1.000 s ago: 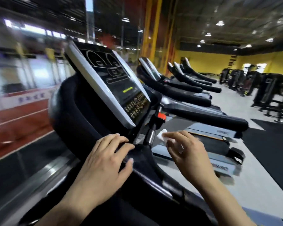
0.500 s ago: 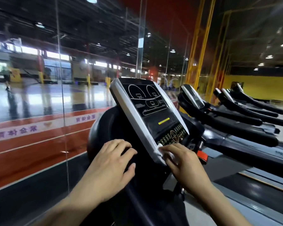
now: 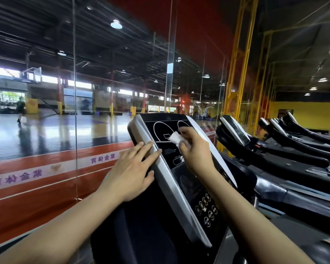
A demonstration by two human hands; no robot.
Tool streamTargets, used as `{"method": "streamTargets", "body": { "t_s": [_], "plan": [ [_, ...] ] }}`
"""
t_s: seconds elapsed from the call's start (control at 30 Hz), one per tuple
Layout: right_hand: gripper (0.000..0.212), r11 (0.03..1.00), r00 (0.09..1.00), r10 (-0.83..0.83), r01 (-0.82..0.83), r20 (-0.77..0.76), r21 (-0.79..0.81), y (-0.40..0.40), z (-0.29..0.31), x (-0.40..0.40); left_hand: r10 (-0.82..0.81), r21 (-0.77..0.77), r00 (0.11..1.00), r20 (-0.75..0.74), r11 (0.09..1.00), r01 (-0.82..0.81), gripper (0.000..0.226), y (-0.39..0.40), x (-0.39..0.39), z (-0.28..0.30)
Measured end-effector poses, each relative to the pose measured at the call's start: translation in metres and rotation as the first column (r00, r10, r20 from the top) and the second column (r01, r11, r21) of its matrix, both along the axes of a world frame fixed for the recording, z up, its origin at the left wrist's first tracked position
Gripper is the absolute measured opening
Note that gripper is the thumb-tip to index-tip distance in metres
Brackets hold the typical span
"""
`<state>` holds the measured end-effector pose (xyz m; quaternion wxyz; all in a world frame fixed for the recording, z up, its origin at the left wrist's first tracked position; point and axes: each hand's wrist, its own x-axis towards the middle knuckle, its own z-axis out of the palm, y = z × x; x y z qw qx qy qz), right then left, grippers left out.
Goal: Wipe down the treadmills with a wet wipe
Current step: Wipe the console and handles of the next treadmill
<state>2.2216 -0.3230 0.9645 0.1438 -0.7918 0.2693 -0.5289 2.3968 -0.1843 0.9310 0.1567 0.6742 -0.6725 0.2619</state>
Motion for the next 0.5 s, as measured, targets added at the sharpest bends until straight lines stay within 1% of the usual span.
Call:
{"method": "streamTargets", "body": {
  "t_s": [0.1,0.2,0.33,0.4,0.5],
  "plan": [
    [0.045,0.998,0.994,-0.012,0.006,0.108,0.057,-0.036,0.028,0.023,0.009,-0.028,0.999,0.036,1.000,-0.008,0.069,-0.013,0.004,-0.005],
    [0.038,0.994,0.983,-0.054,0.035,0.173,0.107,-0.074,0.054,0.043,0.020,-0.033,1.000,0.020,0.999,-0.019,0.076,-0.015,0.003,-0.013],
    [0.034,0.981,0.962,-0.092,0.044,0.257,0.186,-0.121,0.074,0.065,0.019,-0.056,0.999,0.031,0.998,-0.017,0.077,-0.014,0.002,-0.015],
    [0.034,0.968,0.966,-0.099,0.038,0.240,0.247,-0.145,0.076,0.078,0.027,-0.067,0.999,0.042,0.997,-0.024,0.077,-0.016,0.001,-0.015],
    [0.035,0.949,0.993,-0.019,-0.019,0.115,0.315,-0.163,0.065,0.104,0.025,-0.064,1.000,0.016,0.998,-0.024,0.077,-0.016,0.000,-0.016]
  ]
}}
